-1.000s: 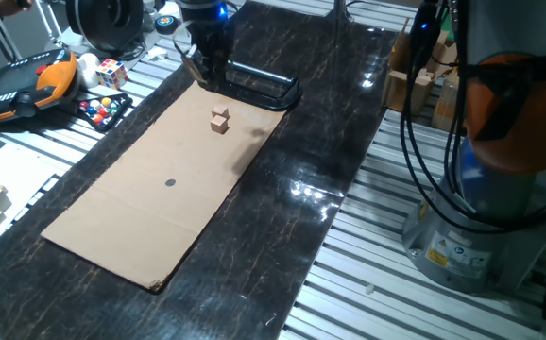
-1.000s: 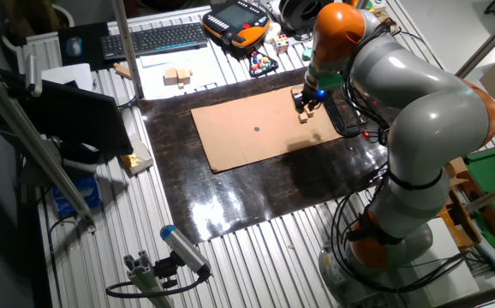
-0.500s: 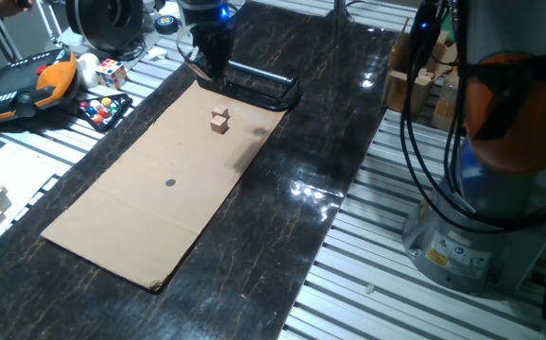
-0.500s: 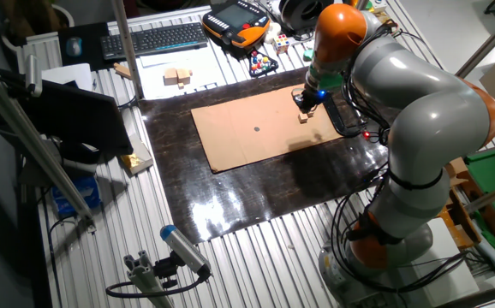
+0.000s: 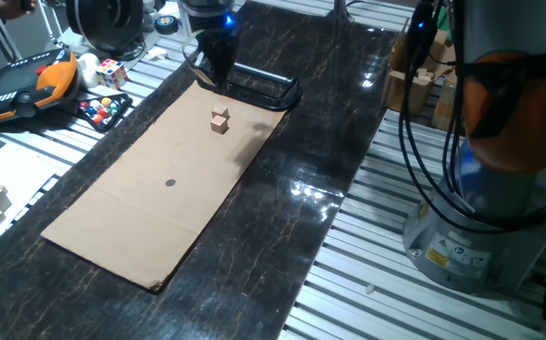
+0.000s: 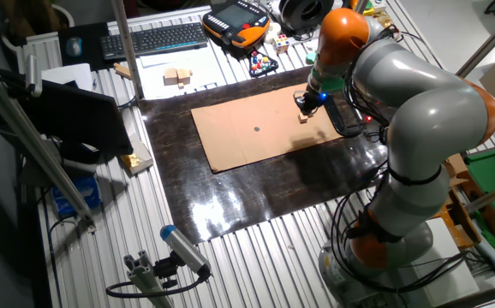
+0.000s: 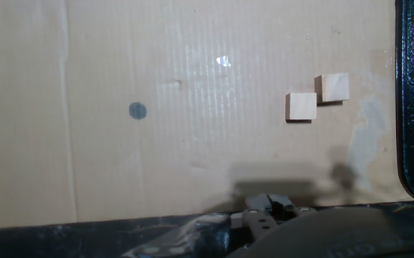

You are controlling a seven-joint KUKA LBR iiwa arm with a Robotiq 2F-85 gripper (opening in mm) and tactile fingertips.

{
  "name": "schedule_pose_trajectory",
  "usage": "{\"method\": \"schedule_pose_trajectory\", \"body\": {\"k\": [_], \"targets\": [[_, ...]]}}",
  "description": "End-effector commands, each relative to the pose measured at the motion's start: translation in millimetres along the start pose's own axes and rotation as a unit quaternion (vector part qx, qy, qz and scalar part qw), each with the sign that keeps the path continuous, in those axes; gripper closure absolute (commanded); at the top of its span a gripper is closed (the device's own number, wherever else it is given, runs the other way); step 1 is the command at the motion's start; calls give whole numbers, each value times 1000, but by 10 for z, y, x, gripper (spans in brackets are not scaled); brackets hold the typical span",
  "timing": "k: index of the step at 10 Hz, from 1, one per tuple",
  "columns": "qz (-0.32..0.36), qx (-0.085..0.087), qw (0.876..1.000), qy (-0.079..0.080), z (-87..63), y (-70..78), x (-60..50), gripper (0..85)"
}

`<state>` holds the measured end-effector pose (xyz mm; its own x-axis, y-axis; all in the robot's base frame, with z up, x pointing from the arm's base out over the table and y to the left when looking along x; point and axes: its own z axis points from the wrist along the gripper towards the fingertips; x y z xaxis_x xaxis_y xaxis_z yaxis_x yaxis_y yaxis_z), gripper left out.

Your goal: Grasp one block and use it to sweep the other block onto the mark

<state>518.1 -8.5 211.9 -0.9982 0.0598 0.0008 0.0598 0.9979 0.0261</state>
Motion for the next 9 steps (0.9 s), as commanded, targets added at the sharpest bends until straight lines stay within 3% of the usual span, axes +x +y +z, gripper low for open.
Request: {"method": "schedule_pose_trajectory", "body": {"k": [1, 9], "targets": [[6, 4, 1000, -2, 18, 1, -14, 840], [68, 18, 998, 2, 314, -69, -127, 840]]}}
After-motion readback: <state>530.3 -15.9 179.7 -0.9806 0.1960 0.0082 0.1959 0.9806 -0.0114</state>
